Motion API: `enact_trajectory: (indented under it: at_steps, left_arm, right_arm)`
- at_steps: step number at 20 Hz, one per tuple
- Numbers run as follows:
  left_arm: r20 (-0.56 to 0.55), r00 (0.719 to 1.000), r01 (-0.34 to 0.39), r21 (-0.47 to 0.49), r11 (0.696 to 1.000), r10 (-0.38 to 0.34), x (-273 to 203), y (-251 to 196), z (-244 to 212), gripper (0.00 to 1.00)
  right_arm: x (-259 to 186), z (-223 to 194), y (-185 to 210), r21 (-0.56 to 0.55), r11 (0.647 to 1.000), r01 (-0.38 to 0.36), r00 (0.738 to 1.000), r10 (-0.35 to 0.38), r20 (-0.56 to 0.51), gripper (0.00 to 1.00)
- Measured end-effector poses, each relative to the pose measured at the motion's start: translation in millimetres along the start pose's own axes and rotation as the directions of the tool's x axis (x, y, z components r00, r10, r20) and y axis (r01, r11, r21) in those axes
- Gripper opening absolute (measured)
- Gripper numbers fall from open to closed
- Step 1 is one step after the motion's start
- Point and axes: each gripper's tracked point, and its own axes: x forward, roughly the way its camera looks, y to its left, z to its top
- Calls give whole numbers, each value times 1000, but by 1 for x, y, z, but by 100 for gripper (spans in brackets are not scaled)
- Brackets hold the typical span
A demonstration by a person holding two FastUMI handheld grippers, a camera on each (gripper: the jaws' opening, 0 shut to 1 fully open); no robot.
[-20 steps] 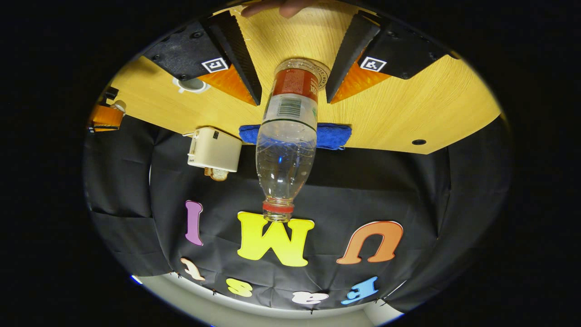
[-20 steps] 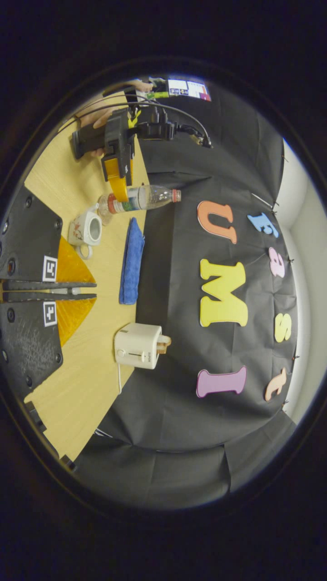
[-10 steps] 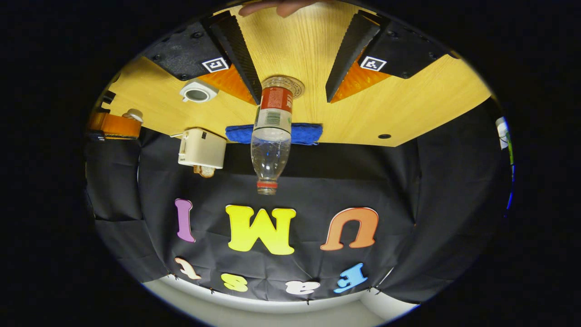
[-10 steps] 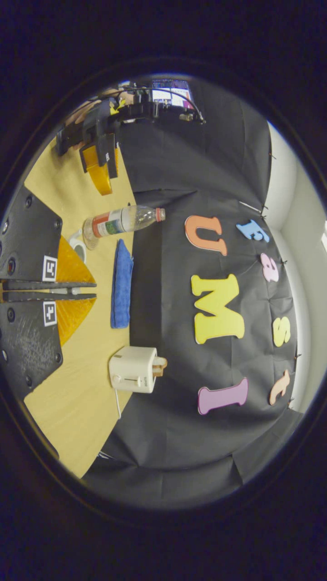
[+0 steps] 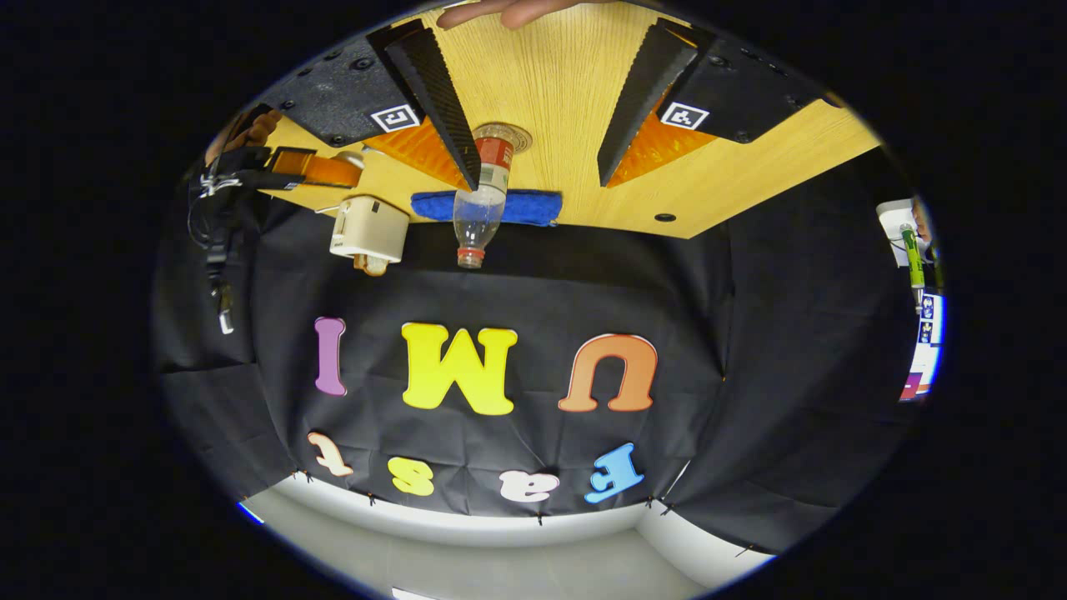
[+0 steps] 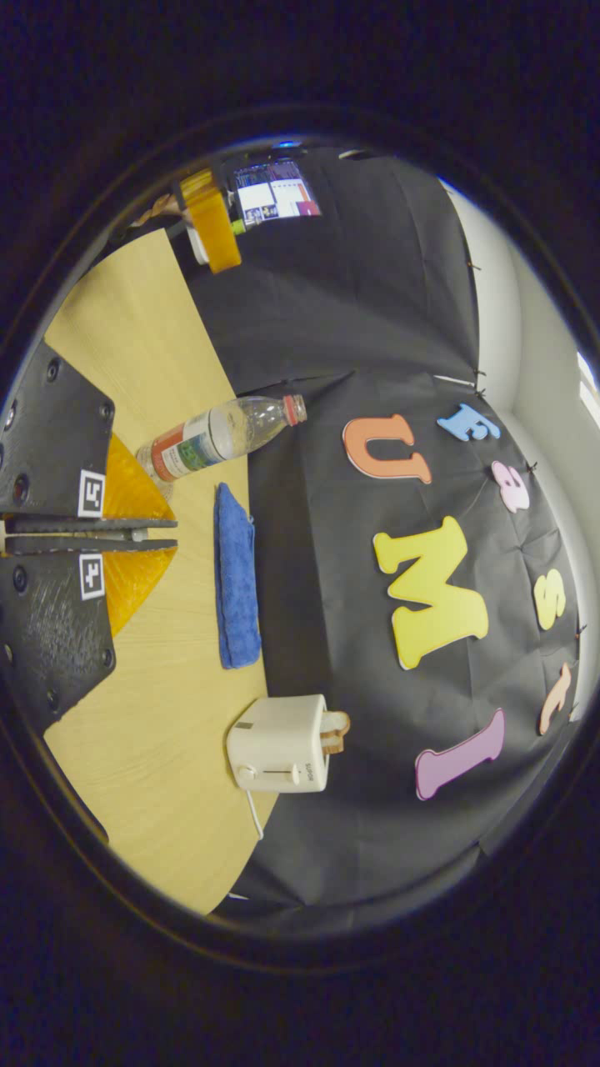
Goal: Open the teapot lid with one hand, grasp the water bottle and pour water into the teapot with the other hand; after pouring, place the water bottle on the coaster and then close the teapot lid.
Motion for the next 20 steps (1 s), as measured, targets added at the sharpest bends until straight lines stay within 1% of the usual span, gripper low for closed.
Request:
enact_trajectory:
  at_steps: [2,5,6,8,10,13,14,17,20]
  left_arm:
    - [10,1000,-2,2,1000,2,-4,4,6,89]
    - [15,1000,-1,7,1000,1,-9,11,13,89]
    - [24,1000,5,7,1000,-5,-10,12,15,89]
    - [29,999,33,6,999,-33,-10,8,16,89]
    - [25,999,30,11,999,-31,-10,12,14,89]
    - [10,1000,26,20,999,-26,-9,15,9,89]
    - [8,1000,24,18,1000,-24,-8,15,9,89]
    - [-16,999,30,5,1000,-30,-5,12,1,89]
    - [-27,999,29,15,999,-29,-3,10,-1,89]
  right_arm:
    - [10,-3,2,-3,1000,24,1000,-24,-4,1]
    - [23,-8,15,7,1000,19,1000,-19,-18,1]
    - [27,-9,15,3,999,32,999,-32,-23,1]
    - [33,-12,21,3,999,36,999,-36,-33,1]
    - [38,-17,18,-2,998,59,997,-59,-41,1]
    - [38,-18,16,16,997,72,997,-72,-33,1]
    - [40,-17,13,13,997,79,996,-79,-35,6]
    - [37,-19,10,9,996,89,995,-88,-43,6]
    - [28,-14,11,10,996,86,996,-86,-25,7]
